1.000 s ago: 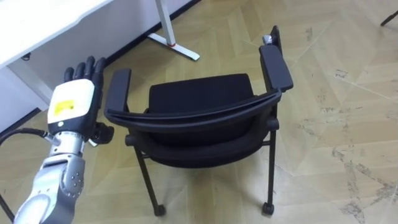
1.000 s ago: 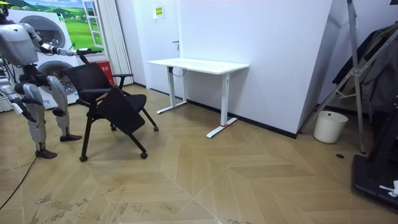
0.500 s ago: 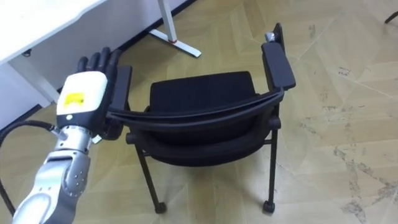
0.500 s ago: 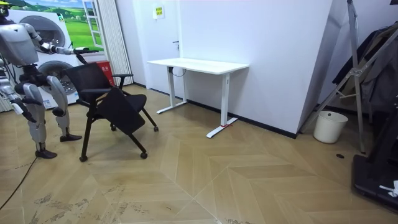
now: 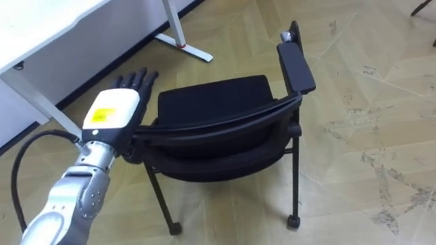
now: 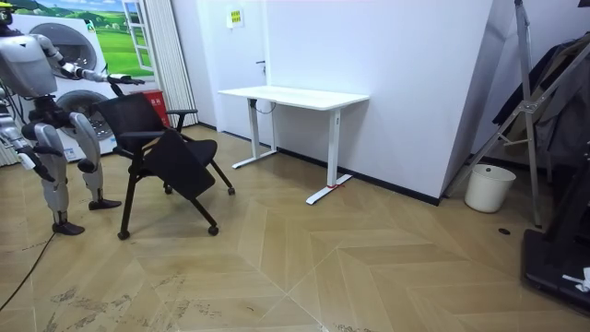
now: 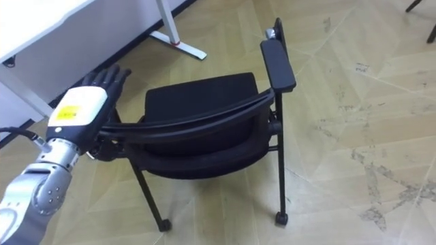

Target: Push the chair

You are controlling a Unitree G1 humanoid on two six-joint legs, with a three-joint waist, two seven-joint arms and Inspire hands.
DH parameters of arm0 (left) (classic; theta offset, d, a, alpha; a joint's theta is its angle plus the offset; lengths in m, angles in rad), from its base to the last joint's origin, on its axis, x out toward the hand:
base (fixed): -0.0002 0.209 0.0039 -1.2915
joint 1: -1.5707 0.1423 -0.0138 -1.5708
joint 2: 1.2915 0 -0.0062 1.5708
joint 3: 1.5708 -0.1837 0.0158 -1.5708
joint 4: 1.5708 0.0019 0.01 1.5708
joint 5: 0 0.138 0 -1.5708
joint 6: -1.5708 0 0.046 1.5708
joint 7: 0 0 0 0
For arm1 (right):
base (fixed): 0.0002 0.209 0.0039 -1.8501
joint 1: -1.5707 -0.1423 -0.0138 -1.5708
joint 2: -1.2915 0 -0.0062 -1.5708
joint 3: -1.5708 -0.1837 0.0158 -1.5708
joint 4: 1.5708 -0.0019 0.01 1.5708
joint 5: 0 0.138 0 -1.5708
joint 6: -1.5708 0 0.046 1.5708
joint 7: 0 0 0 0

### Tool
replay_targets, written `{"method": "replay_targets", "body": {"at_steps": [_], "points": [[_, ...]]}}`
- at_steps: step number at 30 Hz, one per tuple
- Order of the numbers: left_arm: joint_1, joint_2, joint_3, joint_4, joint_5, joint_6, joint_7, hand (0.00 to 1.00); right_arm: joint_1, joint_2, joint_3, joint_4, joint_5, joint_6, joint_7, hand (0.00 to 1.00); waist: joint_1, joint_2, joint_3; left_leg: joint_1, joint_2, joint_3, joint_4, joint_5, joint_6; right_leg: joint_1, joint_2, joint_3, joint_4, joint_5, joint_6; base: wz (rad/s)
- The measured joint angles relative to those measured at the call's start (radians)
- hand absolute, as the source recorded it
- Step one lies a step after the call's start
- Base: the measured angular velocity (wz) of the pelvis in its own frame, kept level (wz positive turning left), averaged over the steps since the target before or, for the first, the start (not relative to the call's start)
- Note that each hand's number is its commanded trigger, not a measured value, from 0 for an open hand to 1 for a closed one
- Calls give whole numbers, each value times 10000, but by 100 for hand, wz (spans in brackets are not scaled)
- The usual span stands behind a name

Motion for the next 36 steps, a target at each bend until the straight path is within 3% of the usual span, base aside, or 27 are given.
{"method": "replay_targets", "body": {"at_steps": [7,13,18,22,25,26,27,36], "points": [[-11,1,-594,1,-91,283,-647,0,-53,20,260,12,181,30,-12,0,-100,-77,8,-209,-1,-29,75,0,2,-217,-3,-17,5,0,0,0],[-16,0,-1025,62,-193,290,-1127,0,-41,31,494,92,428,33,-35,0,-346,-214,-27,-193,0,-3,87,0,1,-209,-1,65,2,0,0,0],[-418,-17,-1082,990,-362,290,-1227,0,-74,32,457,69,308,71,-108,0,-515,-119,-75,-134,12,37,82,0,2,-184,12,124,6,5,-8,-2],[-571,-199,-1083,1748,-379,271,-1226,0,-55,28,194,66,106,144,-148,0,-503,-48,-106,156,35,249,-44,-1,0,-77,33,352,13,8,-13,-15],[-627,-299,-1056,2163,-400,251,-1145,0,-60,29,183,37,-77,156,-257,0,-494,-75,-89,419,34,360,-144,-1,0,79,33,471,9,4,-11,-15],[-627,-331,-1012,2306,-397,235,-1063,79,-60,28,168,-5,-68,156,-351,0,-492,-99,-77,513,34,438,-167,-1,0,124,32,541,2,-2,-14,-17],[-625,-352,-980,2378,-396,216,-1015,100,-59,28,167,-23,-67,156,-383,0,-493,-113,-70,557,34,472,-172,-1,0,145,33,591,0,-7,-16,-16],[-743,-505,-873,2828,-541,58,-636,100,-30,33,-31,-151,-13,229,-656,0,-497,-245,-78,648,33,521,-161,0,0,179,34,657,11,-97,-4,-2]]}}
